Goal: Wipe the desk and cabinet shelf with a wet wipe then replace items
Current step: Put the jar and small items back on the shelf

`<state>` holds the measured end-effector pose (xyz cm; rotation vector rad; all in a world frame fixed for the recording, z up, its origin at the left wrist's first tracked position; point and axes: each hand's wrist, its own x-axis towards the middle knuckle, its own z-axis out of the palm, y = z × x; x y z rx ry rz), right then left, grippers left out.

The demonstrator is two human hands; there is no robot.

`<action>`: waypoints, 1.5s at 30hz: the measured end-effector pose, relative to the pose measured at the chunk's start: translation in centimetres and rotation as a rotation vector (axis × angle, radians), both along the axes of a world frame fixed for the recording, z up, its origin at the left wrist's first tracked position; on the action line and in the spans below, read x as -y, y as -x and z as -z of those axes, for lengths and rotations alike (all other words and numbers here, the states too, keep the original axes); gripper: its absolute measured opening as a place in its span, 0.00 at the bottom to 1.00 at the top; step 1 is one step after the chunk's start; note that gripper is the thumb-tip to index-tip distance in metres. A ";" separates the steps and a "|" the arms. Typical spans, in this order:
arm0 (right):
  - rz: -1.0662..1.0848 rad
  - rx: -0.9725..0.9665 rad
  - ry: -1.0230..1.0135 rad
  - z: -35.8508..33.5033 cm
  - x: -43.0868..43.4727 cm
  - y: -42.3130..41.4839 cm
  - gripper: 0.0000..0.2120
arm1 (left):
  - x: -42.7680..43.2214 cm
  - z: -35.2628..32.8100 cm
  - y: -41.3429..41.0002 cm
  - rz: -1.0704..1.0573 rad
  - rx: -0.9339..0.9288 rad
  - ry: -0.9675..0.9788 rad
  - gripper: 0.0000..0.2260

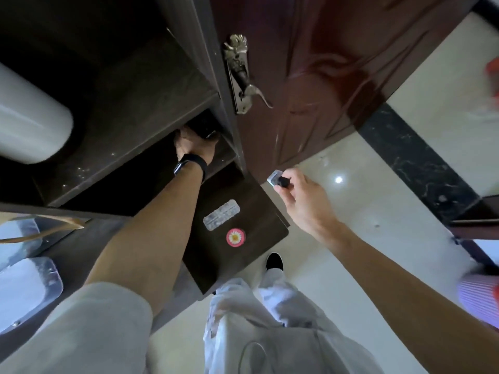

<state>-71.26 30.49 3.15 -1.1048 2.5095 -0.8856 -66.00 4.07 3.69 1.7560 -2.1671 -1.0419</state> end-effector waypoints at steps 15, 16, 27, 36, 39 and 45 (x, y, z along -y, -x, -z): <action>-0.263 0.171 -0.176 -0.5 2.2 -8.1 0.10 | -10.7 1.0 -19.7 0.141 -0.052 -0.105 0.27; -0.331 0.167 -0.206 -0.2 2.9 -9.3 0.10 | -11.3 1.5 -22.3 0.112 -0.032 -0.127 0.27; -0.886 -0.002 -0.368 2.2 14.2 -23.2 0.09 | -8.6 4.0 -41.5 -0.349 0.023 -0.219 0.27; -0.913 -0.194 -0.526 3.5 20.1 -28.9 0.11 | -4.0 5.9 -43.8 -0.182 0.045 -0.207 0.29; -0.864 -0.187 -0.541 3.5 19.8 -29.3 0.17 | -4.0 6.2 -44.5 -0.057 0.072 -0.081 0.30; -0.682 -0.241 -0.406 3.8 15.0 -29.8 0.26 | -7.6 6.9 -47.6 0.122 0.144 0.272 0.30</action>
